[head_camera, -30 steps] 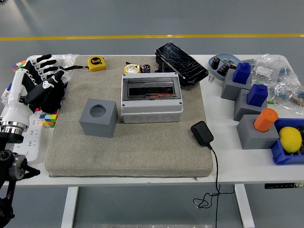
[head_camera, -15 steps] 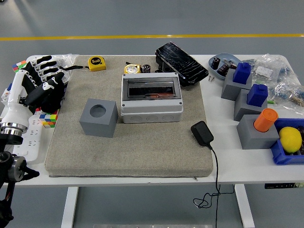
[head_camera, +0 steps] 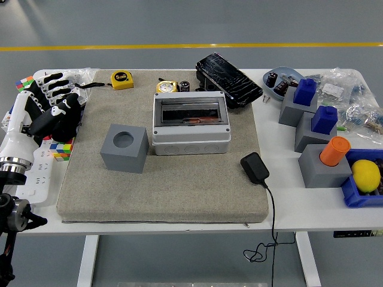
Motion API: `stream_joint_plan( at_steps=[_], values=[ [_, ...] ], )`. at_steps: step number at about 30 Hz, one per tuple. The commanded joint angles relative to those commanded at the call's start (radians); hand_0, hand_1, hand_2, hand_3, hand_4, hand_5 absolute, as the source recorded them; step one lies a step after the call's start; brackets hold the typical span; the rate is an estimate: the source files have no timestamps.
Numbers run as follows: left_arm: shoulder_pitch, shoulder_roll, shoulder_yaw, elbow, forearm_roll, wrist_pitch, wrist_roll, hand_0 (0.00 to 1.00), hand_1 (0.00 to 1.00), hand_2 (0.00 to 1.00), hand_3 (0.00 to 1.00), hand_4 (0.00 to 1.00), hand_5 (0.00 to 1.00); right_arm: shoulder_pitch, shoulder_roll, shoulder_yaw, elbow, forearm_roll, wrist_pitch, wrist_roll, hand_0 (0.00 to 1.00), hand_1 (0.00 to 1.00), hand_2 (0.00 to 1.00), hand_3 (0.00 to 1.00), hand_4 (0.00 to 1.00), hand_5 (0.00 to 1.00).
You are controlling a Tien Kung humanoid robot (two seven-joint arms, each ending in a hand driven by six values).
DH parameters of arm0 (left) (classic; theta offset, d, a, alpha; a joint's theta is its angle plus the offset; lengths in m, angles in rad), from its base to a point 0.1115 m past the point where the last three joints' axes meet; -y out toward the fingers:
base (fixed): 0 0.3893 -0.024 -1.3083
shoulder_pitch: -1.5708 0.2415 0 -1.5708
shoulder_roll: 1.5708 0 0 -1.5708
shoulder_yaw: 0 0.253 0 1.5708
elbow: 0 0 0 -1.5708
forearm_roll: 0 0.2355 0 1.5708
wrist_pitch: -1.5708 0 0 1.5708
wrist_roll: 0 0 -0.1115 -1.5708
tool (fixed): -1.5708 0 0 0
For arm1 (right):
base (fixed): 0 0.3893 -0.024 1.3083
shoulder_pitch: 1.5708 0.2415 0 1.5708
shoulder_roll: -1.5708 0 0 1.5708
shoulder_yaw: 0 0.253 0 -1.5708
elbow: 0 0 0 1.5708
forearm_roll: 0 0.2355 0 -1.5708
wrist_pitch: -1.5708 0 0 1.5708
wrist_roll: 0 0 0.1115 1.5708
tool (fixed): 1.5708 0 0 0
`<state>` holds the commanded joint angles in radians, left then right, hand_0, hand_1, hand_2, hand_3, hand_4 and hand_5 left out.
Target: Fetch the battery,place it into the box,close the lid of the box
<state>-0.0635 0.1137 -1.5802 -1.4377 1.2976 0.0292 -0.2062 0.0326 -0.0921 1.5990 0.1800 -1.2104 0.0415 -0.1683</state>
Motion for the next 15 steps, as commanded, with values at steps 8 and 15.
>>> stream_joint_plan(
  at_steps=[8, 15],
  values=[
    [0.010, 0.002, -0.009, -0.003, 0.000, -0.002, 0.008, 0.538, 0.660, 0.704, 0.716, 0.998, 0.350, -0.003, 0.001, 0.003, 0.000, 0.000, 0.004, -0.007, 0.757, 0.720, 0.725, 0.723, 0.998, 0.636],
    [0.014, 0.002, -0.009, -0.006, 0.001, 0.001, 0.007, 0.538, 0.660, 0.706, 0.716, 0.998, 0.349, -0.010, 0.007, 0.013, 0.000, -0.009, 0.004, -0.009, 0.757, 0.717, 0.724, 0.722, 0.998, 0.636]
  ],
)
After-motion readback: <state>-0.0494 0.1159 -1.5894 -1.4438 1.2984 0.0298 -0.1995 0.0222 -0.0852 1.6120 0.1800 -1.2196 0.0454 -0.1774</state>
